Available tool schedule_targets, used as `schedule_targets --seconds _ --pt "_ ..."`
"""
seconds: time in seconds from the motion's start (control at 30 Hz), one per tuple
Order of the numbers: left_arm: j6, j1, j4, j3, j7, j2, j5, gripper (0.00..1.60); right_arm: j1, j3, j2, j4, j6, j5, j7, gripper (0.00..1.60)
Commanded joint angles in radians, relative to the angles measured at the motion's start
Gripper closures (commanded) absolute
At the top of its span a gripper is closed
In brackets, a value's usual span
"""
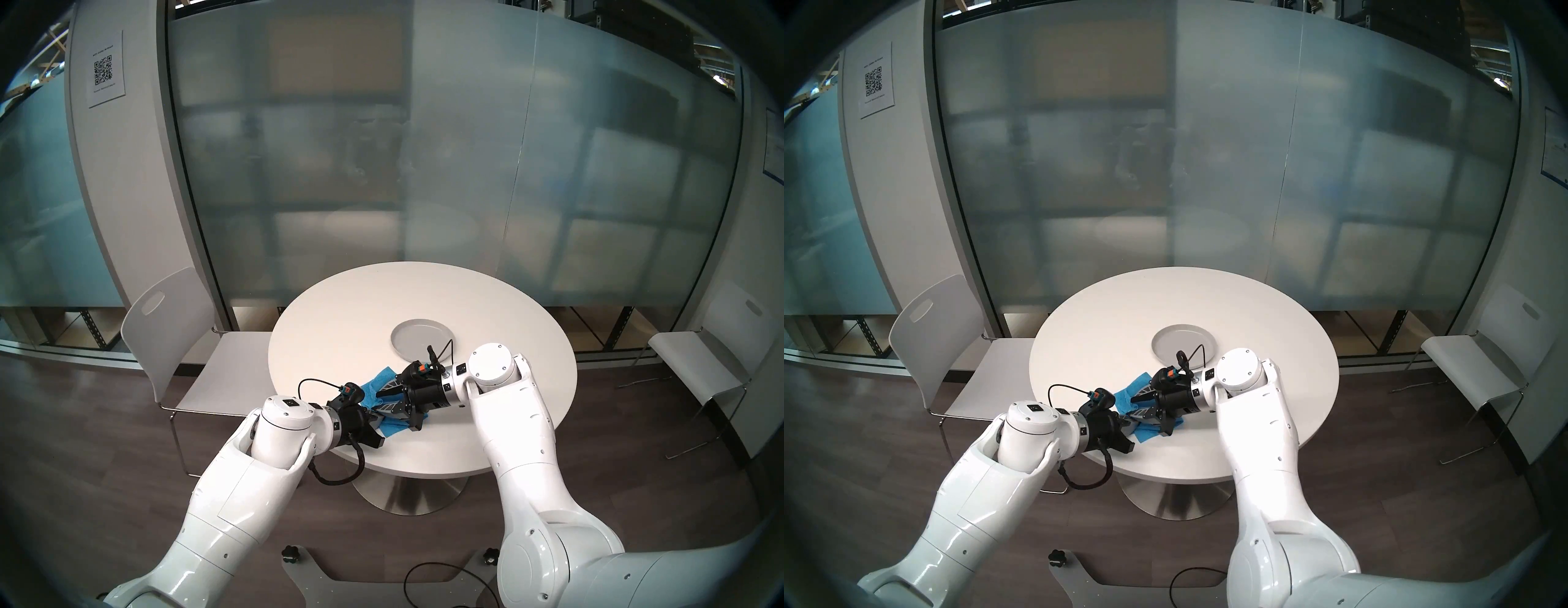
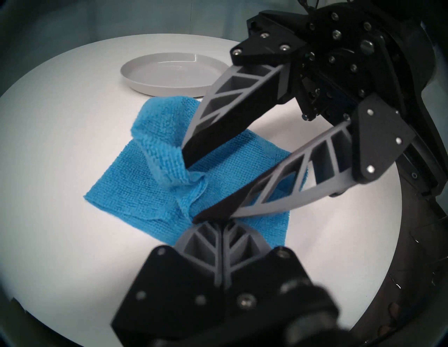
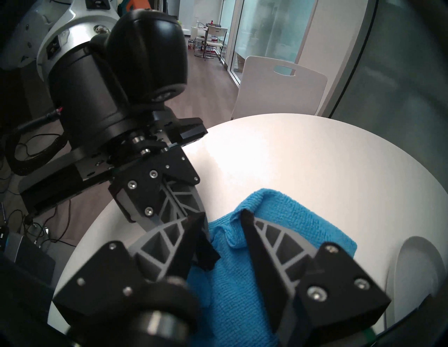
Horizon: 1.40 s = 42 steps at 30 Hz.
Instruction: Fold the napkin in half twice and place it beside the plate
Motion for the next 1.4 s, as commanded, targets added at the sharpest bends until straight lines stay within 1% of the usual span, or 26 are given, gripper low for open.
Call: schedule_targets --seconds 0.0,0.17,0.3,0.47,0.6,0.77,0.83,0.87,0.9,0.93,0.97,1.07,1.13,1.2,1.3,1.37 --pt "-0.001 -0.006 -0.015 0.003 -0.003 -0.005 -0.001 1.6 0.001 0.011 0.008 -0.049 -0.008 0.012 0.006 0.7" --pt "0.0 -0.008 -0.014 0.003 -0.003 -0.006 -0.002 1.6 0.002 0.028 0.004 -0.079 -0.006 0.026 0.014 0.64" --pt "-0.002 -0.008 -0.012 0.003 -0.003 -0.007 -0.004 1.6 0.007 0.044 -0.006 -0.108 -0.001 0.04 0.027 0.53" --pt "-0.005 -0.009 -0.008 0.004 -0.002 -0.011 -0.004 1.6 0.031 0.048 -0.01 -0.106 -0.004 0.036 0.035 0.5" --pt "-0.006 -0.009 -0.008 0.004 -0.001 -0.013 -0.005 1.6 0.056 0.028 -0.007 -0.081 -0.003 0.016 0.046 0.56" --pt "-0.007 -0.006 -0.011 0.001 0.001 -0.014 -0.006 1.6 0.116 -0.022 0.022 -0.014 -0.004 -0.033 0.046 0.58" --pt "-0.008 -0.003 -0.012 -0.001 0.002 -0.014 -0.007 1.6 0.134 -0.032 0.025 0.01 -0.01 -0.04 0.046 0.58" --pt "-0.009 -0.002 -0.012 -0.002 0.002 -0.014 -0.007 1.6 0.127 -0.042 0.027 0.0 -0.008 -0.042 0.046 0.6" --pt "-0.009 0.0 -0.013 -0.003 0.003 -0.014 -0.008 1.6 0.149 -0.054 0.033 0.028 -0.02 -0.05 0.046 0.61" --pt "-0.01 0.001 -0.014 -0.004 0.003 -0.014 -0.009 1.6 0.155 -0.061 0.034 0.035 -0.019 -0.049 0.046 0.63" --pt "-0.01 0.002 -0.014 -0.005 0.004 -0.014 -0.009 1.6 0.16 -0.072 0.037 0.039 -0.01 -0.043 0.046 0.63" --pt "-0.013 0.005 -0.015 -0.008 0.005 -0.012 -0.011 1.6 0.177 -0.078 0.037 0.047 -0.003 -0.034 0.046 0.64" --pt "-0.013 0.006 -0.015 -0.009 0.005 -0.011 -0.012 1.6 0.192 -0.075 0.038 0.055 0.008 -0.023 0.046 0.6" --pt "-0.014 0.007 -0.016 -0.011 0.004 -0.011 -0.013 1.6 0.205 -0.076 0.042 0.058 0.011 -0.012 0.046 0.6" --pt "-0.014 0.008 -0.016 -0.012 0.004 -0.009 -0.014 1.6 0.221 -0.072 0.04 0.053 0.035 0.029 0.046 0.61" --pt "-0.015 0.008 -0.016 -0.012 0.003 -0.009 -0.014 1.6 0.225 -0.075 0.042 0.05 0.041 0.034 0.046 0.59"
